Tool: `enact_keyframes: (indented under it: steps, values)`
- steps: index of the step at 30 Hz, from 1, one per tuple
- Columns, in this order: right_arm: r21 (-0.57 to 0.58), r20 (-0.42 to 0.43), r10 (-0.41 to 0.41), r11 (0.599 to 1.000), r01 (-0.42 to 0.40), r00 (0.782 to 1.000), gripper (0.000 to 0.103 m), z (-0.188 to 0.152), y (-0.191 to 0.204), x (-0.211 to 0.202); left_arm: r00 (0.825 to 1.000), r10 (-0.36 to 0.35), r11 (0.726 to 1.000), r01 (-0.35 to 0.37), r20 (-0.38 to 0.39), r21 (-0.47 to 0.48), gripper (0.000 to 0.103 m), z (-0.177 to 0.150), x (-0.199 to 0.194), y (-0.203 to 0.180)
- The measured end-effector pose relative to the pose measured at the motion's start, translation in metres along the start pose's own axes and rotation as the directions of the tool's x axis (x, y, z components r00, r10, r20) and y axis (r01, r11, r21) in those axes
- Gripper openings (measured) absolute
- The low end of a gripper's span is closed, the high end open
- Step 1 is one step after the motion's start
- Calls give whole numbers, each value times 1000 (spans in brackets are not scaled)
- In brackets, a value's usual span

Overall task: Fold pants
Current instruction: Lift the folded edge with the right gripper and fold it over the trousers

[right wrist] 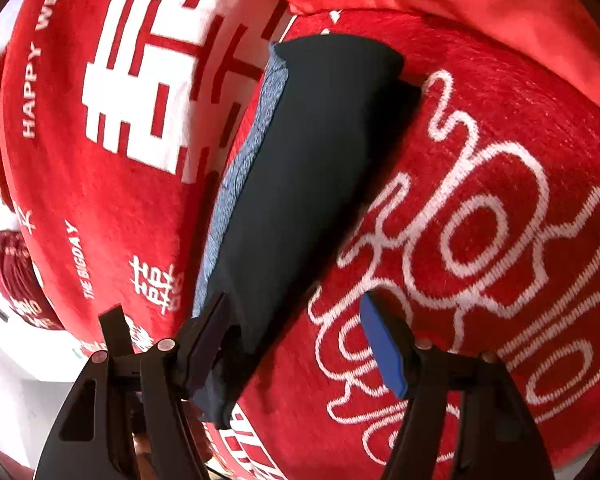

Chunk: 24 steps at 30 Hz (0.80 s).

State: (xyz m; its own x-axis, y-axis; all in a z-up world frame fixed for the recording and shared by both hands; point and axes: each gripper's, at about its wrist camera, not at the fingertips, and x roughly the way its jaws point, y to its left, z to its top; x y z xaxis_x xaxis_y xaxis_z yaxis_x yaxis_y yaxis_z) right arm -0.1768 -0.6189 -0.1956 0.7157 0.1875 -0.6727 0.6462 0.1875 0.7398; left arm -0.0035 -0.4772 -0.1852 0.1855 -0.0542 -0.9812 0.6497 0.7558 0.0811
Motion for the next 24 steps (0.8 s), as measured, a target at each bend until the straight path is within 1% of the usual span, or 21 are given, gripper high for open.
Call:
enact_keyframes:
  steps: [6,8,11,14,15,16,17,18,19,20,22,24]
  values:
    - [24,58,50,998,-52,997,71,12,-6,2,1000,-2,1000,2,1,1,103,0,0,3]
    - [13,91,73,997,-74,993,71,22,-4,6,1000,-4,1000,4,2,1,103,0,0,4]
    - [-3,121,85,996,-85,989,71,36,3,15,1000,-6,1000,6,0,-1,103,-1,-1,5]
    - [6,130,96,995,-98,987,71,45,8,25,1000,-8,1000,8,-2,-1,103,-1,-1,6]
    - [19,121,92,995,-95,988,68,47,9,28,1000,-7,1000,7,-3,-2,103,-1,-1,7]
    - [36,110,81,996,-86,991,59,49,9,30,1000,-7,1000,7,-5,-3,103,-1,-1,8]
    - [63,93,69,995,-76,993,38,52,7,32,1000,-6,1000,6,-7,-4,103,0,-1,9]
    - [79,81,51,995,-57,995,25,52,5,34,1000,-7,1000,7,-9,-4,103,0,-1,8]
    - [92,70,18,995,-24,997,18,52,1,35,1000,-7,1000,7,-10,-6,103,0,-1,8]
    - [105,64,12,994,-19,998,17,51,-4,35,1000,-9,1000,9,-12,-9,103,0,-1,9]
    - [122,65,27,992,-35,998,17,49,-8,35,1000,-12,1000,12,-15,-13,103,1,-1,11]
    - [111,64,11,994,-18,998,17,50,-5,35,1000,-17,1000,17,-24,-21,103,4,-1,13]
